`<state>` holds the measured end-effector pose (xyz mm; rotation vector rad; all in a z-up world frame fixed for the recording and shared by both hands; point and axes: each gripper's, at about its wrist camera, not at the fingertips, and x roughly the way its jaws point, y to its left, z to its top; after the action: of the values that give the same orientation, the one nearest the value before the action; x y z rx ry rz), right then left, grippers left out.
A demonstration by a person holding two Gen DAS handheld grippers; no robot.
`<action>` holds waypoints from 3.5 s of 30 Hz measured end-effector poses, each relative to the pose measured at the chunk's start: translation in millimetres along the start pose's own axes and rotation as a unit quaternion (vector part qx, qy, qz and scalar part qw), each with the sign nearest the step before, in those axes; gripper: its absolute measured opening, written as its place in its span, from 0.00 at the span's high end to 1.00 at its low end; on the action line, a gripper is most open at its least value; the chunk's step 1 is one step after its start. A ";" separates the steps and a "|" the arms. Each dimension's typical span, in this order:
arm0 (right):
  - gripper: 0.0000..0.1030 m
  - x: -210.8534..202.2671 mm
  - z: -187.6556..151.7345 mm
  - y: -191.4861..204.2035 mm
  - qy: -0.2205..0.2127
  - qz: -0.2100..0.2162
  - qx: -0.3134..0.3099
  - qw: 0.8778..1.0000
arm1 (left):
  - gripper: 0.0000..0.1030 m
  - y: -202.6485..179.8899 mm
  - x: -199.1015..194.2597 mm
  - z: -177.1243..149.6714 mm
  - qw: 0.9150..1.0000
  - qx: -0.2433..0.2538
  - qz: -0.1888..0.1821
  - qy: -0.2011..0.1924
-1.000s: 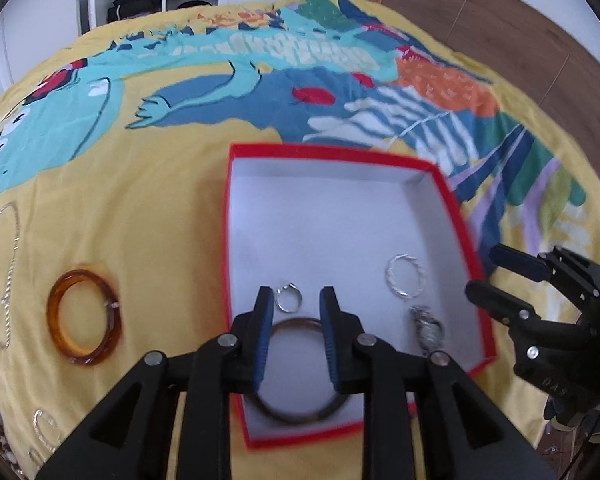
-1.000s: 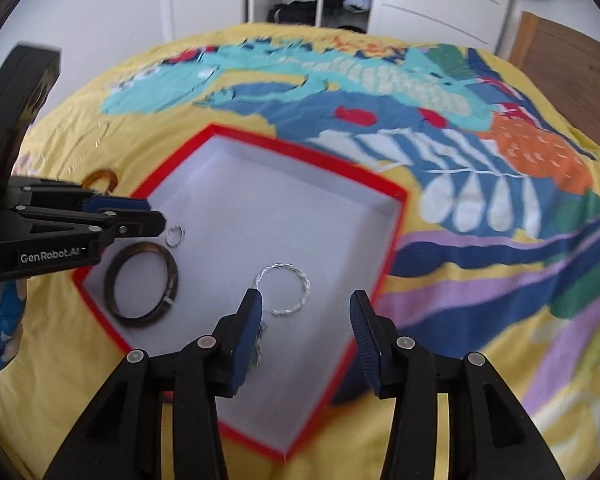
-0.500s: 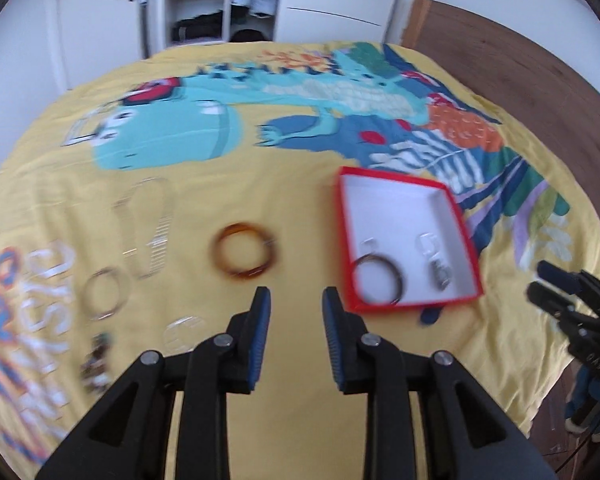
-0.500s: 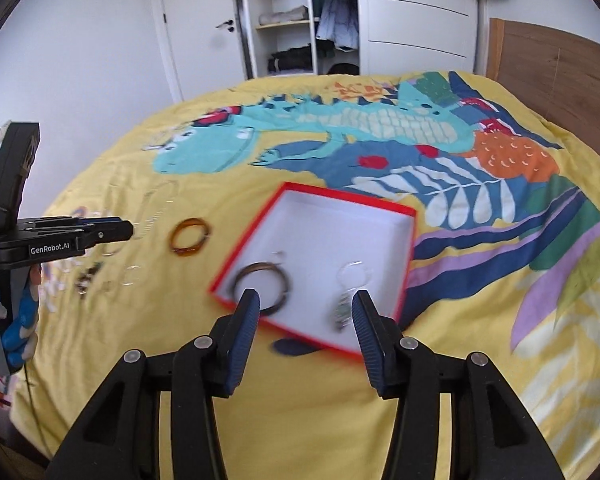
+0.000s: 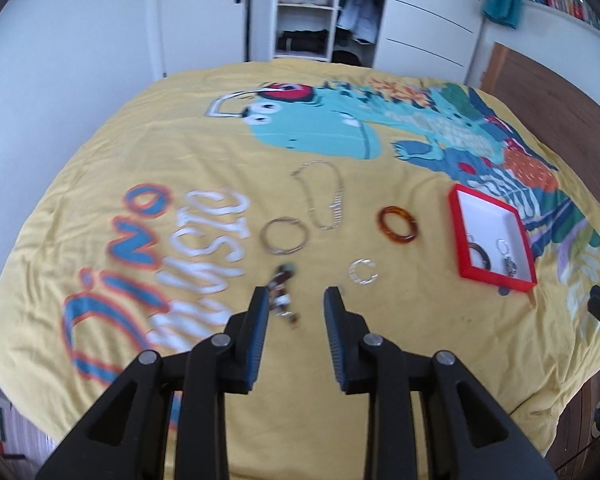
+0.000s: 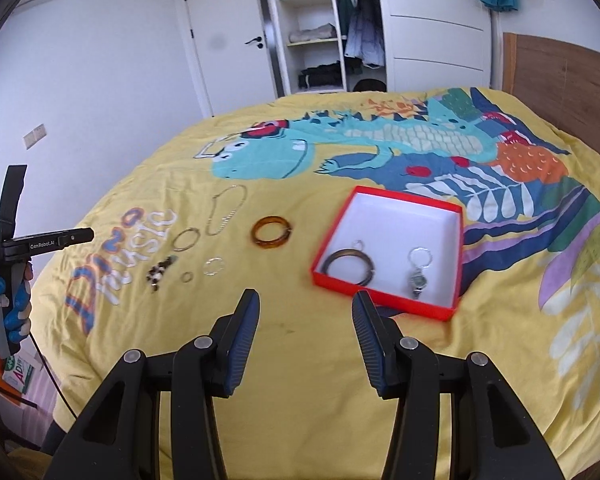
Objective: Organize jewelry
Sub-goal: 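Withdraw both tools from the box back toward the jewelry, then grasp the beaded bracelet with the left tool while the right tool grasps a silver ring, then carry the beaded bracelet and silver ring into the red box and release both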
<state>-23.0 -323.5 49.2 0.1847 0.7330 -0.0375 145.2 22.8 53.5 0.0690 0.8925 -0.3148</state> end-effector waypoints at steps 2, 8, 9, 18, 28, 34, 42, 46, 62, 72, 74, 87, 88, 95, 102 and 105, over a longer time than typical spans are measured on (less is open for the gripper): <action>0.54 -3.3 -1.7 9.7 -0.002 0.001 0.001 1.000 | 0.74 15.4 -5.5 -8.7 1.000 -0.010 0.002 0.001; 0.54 -3.6 -8.0 37.6 0.000 -0.001 0.010 1.000 | 0.74 43.2 -10.0 -28.1 1.000 -0.025 0.003 0.001; 0.54 -1.1 -8.6 43.1 0.004 -0.001 0.009 1.000 | 0.74 46.2 -9.3 -30.4 1.000 -0.026 0.001 0.000; 0.54 39.1 -14.3 88.6 0.041 0.010 -0.020 0.999 | 0.74 60.5 17.9 -45.6 0.999 -0.037 -0.019 0.021; 0.54 117.6 -27.7 117.0 0.107 0.041 -0.046 0.992 | 0.65 58.0 80.6 -42.1 0.997 -0.035 -0.042 0.063; 0.54 158.2 -27.6 118.4 0.129 0.057 -0.044 0.989 | 0.65 45.3 120.0 -29.1 0.994 -0.027 -0.062 0.082; 0.54 207.7 -23.4 127.6 0.149 0.085 -0.050 0.984 | 0.65 33.8 169.7 -14.7 0.992 -0.017 -0.065 0.103; 0.54 229.5 -21.0 132.8 0.158 0.097 -0.053 0.981 | 0.65 38.7 194.2 -12.9 0.991 -0.018 -0.058 0.118; 0.62 306.6 -9.8 178.4 0.164 0.132 -0.070 0.975 | 0.81 65.3 212.1 -28.2 0.991 -0.035 -0.085 0.098; 0.80 312.8 -7.0 183.5 0.159 0.123 -0.076 0.977 | 0.89 63.2 207.4 -26.5 0.992 -0.046 -0.080 0.090; 0.81 306.2 -7.7 181.3 0.158 0.124 -0.076 0.977 | 0.89 61.5 202.9 -26.5 0.992 -0.049 -0.079 0.089; 0.81 240.8 -9.2 167.3 0.137 0.118 -0.071 0.981 | 0.89 43.1 146.6 -27.0 0.994 -0.049 -0.071 0.063; 0.81 235.4 -9.3 165.5 0.135 0.117 -0.070 0.981 | 0.89 40.0 141.0 -26.6 0.994 -0.047 -0.072 0.060; 0.81 192.8 -10.2 146.3 0.112 0.105 -0.058 0.986 | 0.89 16.5 104.8 -24.0 0.996 -0.030 -0.079 0.039; 0.81 146.9 -12.6 119.9 0.083 0.092 -0.043 0.991 | 0.89 -20.4 69.7 -20.6 0.995 -0.007 -0.094 0.020; 0.81 128.0 -15.9 101.9 0.071 0.086 -0.032 0.993 | 0.89 -42.8 57.8 -19.1 0.994 0.005 -0.104 0.016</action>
<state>71.7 -216.6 -32.1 0.1905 0.8573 0.1637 151.8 -28.3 -0.1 -0.0094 0.9310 -0.5139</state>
